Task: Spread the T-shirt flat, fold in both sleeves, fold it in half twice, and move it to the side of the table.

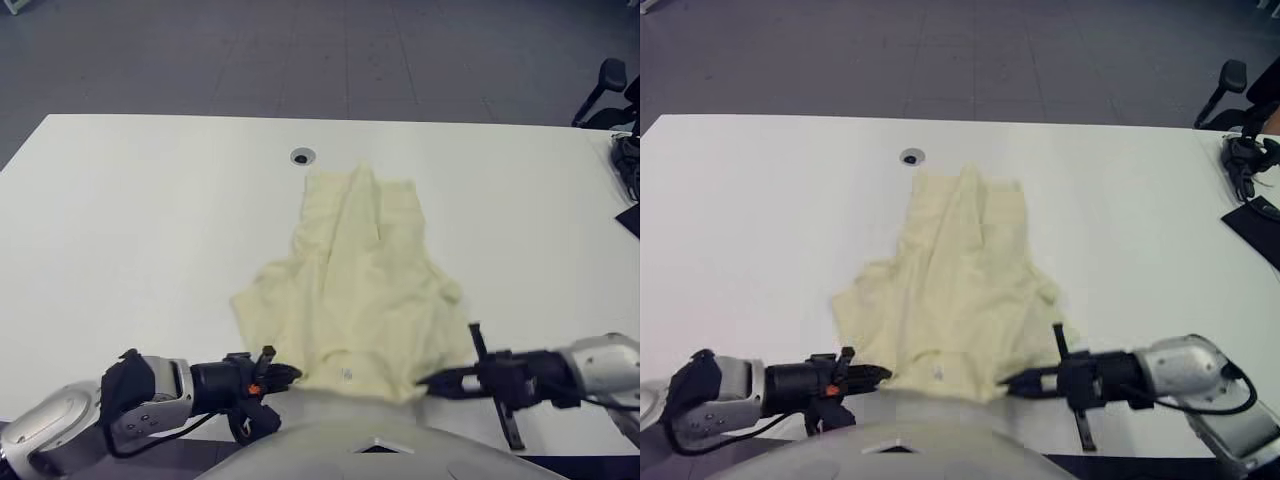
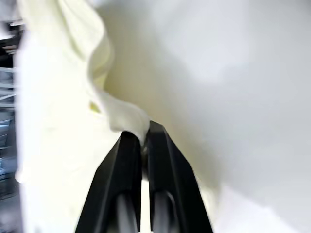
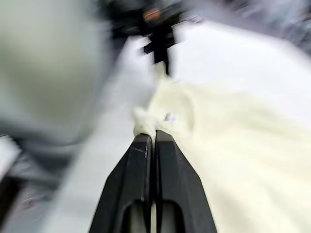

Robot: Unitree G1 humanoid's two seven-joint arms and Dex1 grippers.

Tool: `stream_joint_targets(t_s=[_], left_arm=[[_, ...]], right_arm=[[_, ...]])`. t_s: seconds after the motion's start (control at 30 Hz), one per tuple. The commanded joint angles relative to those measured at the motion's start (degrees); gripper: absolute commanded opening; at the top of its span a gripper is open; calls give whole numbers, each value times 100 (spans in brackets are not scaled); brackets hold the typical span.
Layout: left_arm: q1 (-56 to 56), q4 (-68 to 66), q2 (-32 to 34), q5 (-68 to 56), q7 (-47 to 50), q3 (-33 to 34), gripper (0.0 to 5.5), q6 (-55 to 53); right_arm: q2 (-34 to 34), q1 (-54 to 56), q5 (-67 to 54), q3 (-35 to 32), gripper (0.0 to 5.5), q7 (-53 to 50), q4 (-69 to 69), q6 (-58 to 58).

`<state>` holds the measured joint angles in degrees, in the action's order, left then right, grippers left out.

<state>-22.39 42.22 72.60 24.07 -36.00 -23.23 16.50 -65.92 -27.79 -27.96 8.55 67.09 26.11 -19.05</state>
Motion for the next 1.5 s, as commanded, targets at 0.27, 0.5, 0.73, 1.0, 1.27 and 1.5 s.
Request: stream_joint_targets(t_s=[0.27,0.5,0.73,1.0,1.27,1.5], left_arm=[[-281,636,-296,-549,-1082,320,65,-462],[-578,915,-187,-1800,-1703,756,185,-764],[-504,640,-118,-4087,-2312,2260,312,-902],[1644,-700,-1364,-3938,-1412,2110,450,-1182],[3058,-2961,-2611,-424,-158,532,539,-198],[3597,-4201,-3076,147,400,405,539,257]], right_arm=[[194,-55,-224,-594,136,137,310,773],[303,-294,-1151,-1281,252,668,395,1080],[854,637,-855,-1460,373,210,-107,1369],[2004,2775,2412,-877,505,-1942,-1917,318],[2028,4159,4883,290,540,-2747,-3740,-709],[1921,4967,5970,890,540,-3365,-5344,-1061]])
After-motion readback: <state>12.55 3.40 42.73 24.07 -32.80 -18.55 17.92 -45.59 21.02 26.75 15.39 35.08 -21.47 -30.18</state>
